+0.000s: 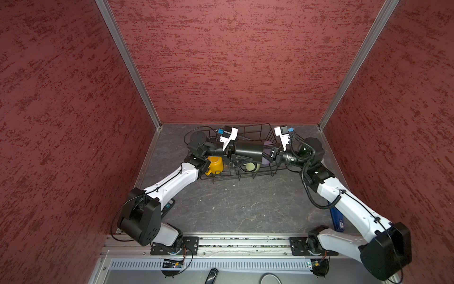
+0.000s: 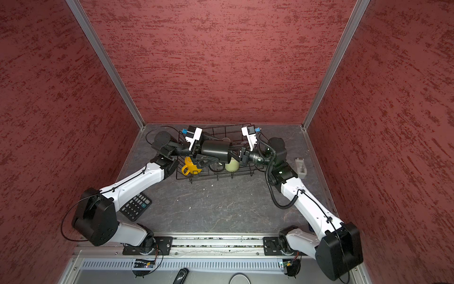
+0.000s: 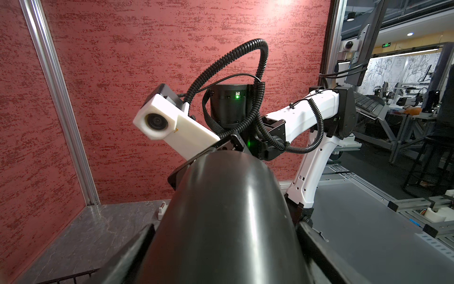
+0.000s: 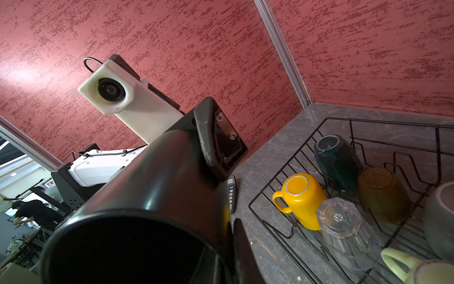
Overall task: Load cups into a dish rack
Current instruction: Pass the cup.
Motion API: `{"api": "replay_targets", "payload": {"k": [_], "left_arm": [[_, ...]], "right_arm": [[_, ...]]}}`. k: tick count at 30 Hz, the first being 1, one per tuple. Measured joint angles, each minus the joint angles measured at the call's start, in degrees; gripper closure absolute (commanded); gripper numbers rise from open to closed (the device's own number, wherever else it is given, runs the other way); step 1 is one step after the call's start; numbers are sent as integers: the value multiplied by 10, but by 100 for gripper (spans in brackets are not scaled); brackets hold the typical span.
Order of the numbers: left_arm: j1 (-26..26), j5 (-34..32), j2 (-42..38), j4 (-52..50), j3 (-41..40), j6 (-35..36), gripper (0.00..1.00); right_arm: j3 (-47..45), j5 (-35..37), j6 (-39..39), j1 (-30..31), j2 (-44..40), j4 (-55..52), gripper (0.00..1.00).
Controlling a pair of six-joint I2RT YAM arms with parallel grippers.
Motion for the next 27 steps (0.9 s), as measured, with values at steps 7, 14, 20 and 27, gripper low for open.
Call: {"api": "replay_targets", "payload": {"k": [7, 14, 20, 27], "left_arm": [[0, 4, 5, 6, 5, -5, 14], [-3, 7, 9, 8, 6, -8, 12], [-6, 13, 15, 7, 10, -12, 26], [-6, 15, 15, -19, 23, -3, 42]], "right_arm": [[-4, -3, 9, 0, 1, 14, 100], [-11, -5, 19, 0, 3, 29, 100], [-13, -11, 25, 0, 6, 37, 100], [-13, -10, 29, -2, 6, 43, 100]]}}
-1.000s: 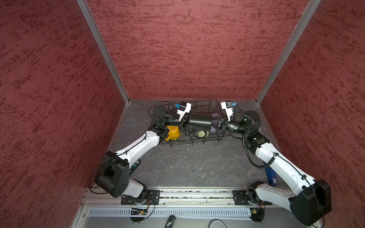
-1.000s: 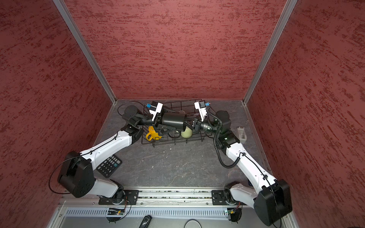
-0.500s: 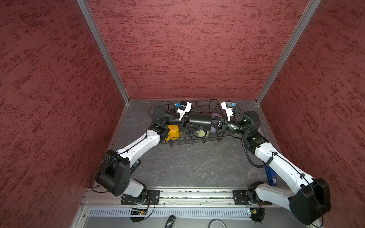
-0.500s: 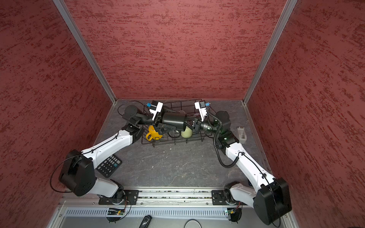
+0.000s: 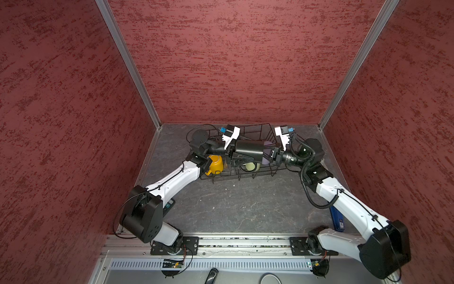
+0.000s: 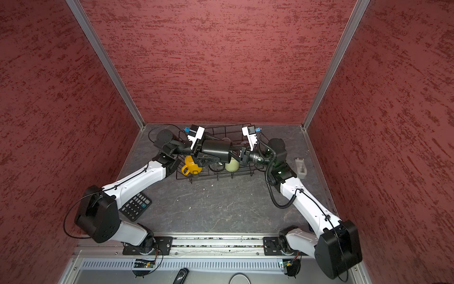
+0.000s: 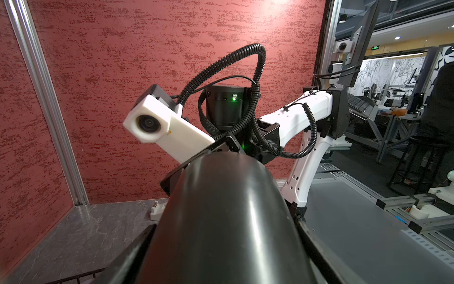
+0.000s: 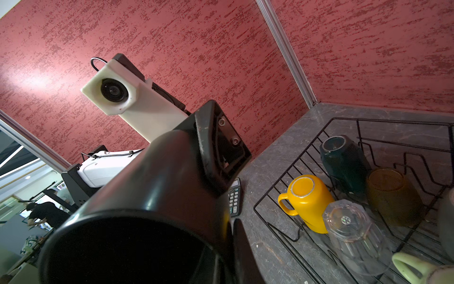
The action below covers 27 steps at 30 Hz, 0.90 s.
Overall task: Load cups into a dish rack
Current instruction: Pass the cup.
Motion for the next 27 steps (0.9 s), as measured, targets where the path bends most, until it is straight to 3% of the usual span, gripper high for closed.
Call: {"api": "replay_targets", "payload": {"k": [2, 5, 11, 17, 20, 24, 27], "left_arm": [[0, 1, 0, -9, 4, 5, 60], [0, 0, 0, -17, 7, 8, 74], [3, -10, 0, -30, 7, 8, 100], [19, -24, 0, -27, 7, -6, 100], [26, -37, 0, -27, 7, -12, 100], [33, -65, 0, -74, 21, -9, 100], [34, -99, 6, -147, 60, 4, 100]], "right_arm": [[0, 0, 0, -1, 0, 2, 97], [0, 3, 0, -1, 0, 2, 84], [1, 20, -8, -1, 0, -4, 76], [10, 55, -21, -1, -9, -35, 63], [14, 84, -31, -2, -20, -67, 49], [20, 160, -49, -6, -51, -137, 29], [24, 238, -63, -10, -84, -201, 21]]}}
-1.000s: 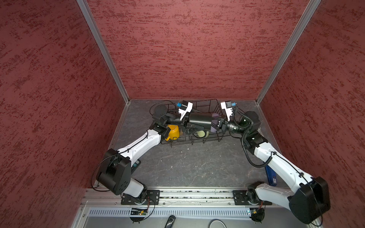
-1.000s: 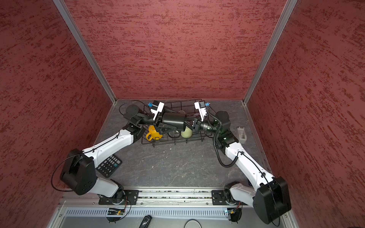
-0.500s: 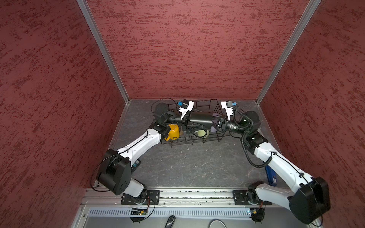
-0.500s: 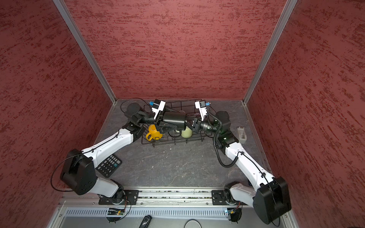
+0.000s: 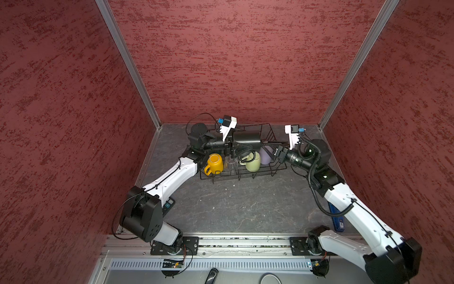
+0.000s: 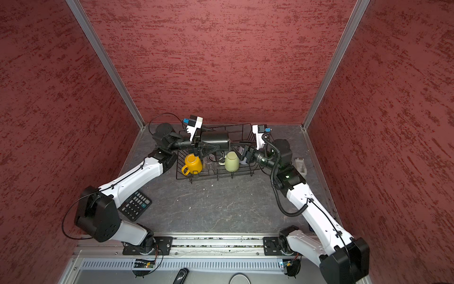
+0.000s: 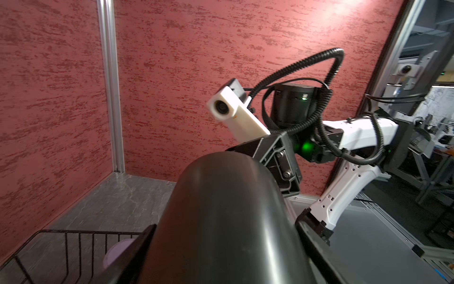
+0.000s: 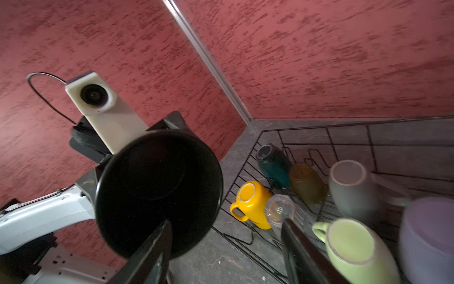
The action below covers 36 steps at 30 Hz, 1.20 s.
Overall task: Load cups into a dish rack
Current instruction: Pass the cup, then move the dish rack to the center of the table.
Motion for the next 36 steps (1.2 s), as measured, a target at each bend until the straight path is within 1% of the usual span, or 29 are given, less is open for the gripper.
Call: {"api": "replay_targets", "payload": {"k": [4, 7, 10, 12, 14, 17, 19, 23, 25, 30, 36], "left_arm": [[3, -63, 32, -105, 81, 19, 100], [4, -104, 66, -181, 136, 25, 100], [4, -144, 96, -249, 173, 30, 100], [2, -173, 113, -297, 194, 39, 100], [-3, -204, 125, -343, 214, 50, 100], [-13, -244, 137, -396, 239, 65, 100], [-17, -264, 142, -422, 252, 72, 100], [-23, -296, 145, -457, 271, 80, 100], [-23, -305, 145, -465, 274, 82, 100], [-23, -321, 145, -475, 274, 87, 100], [-23, -325, 145, -476, 274, 90, 100]], "right_arm": [[40, 131, -21, -3, -25, -114, 25], [97, 221, -43, -7, -5, -205, 30], [136, 275, -66, -14, 34, -273, 36], [144, 292, -83, -20, 60, -307, 43], [144, 300, -95, -29, 89, -338, 48], [138, 301, -113, -42, 124, -367, 48], [132, 299, -123, -52, 138, -376, 50], [131, 276, -142, -75, 160, -382, 53], [129, 264, -147, -82, 170, -380, 53], [112, 235, -161, -97, 196, -365, 57], [92, 212, -169, -108, 233, -333, 59]]}}
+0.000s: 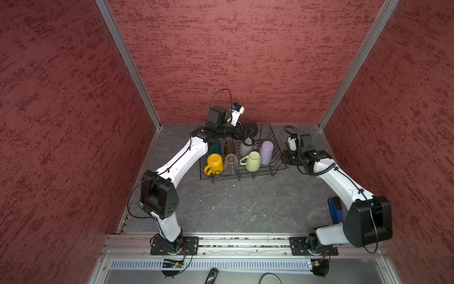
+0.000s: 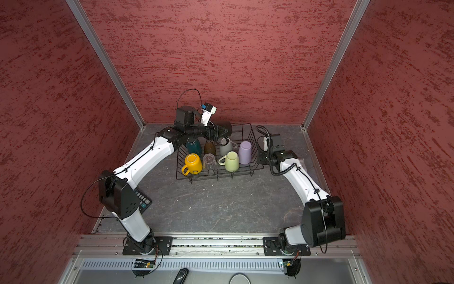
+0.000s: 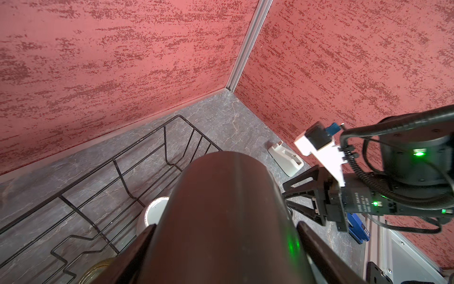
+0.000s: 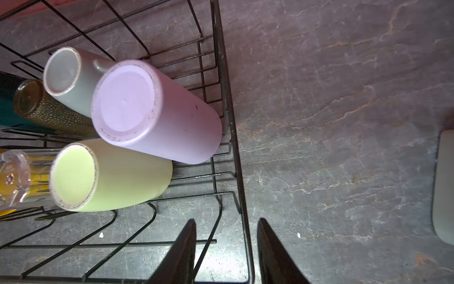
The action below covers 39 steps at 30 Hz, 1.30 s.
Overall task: Load cups into a dish rack
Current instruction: Move the dish rack to the center of the table.
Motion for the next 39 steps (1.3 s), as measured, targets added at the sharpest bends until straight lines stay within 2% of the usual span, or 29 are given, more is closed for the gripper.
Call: {"api": "replay_targets", "payload": {"k": [10, 19, 26, 39], "left_arm": [[0, -1, 0, -3, 0, 1, 100], [0, -1, 0, -6, 0, 9, 100], [0, -1, 0, -6, 0, 11, 100], [0, -1, 0, -6, 0, 11, 100]], "right_arm": [[-24, -9, -2, -5, 32, 49, 63], [-48, -12, -4, -5, 42, 71, 79], [-72, -18, -5, -6, 39, 87, 86], [-128, -58, 7, -8, -14, 108, 90]]}}
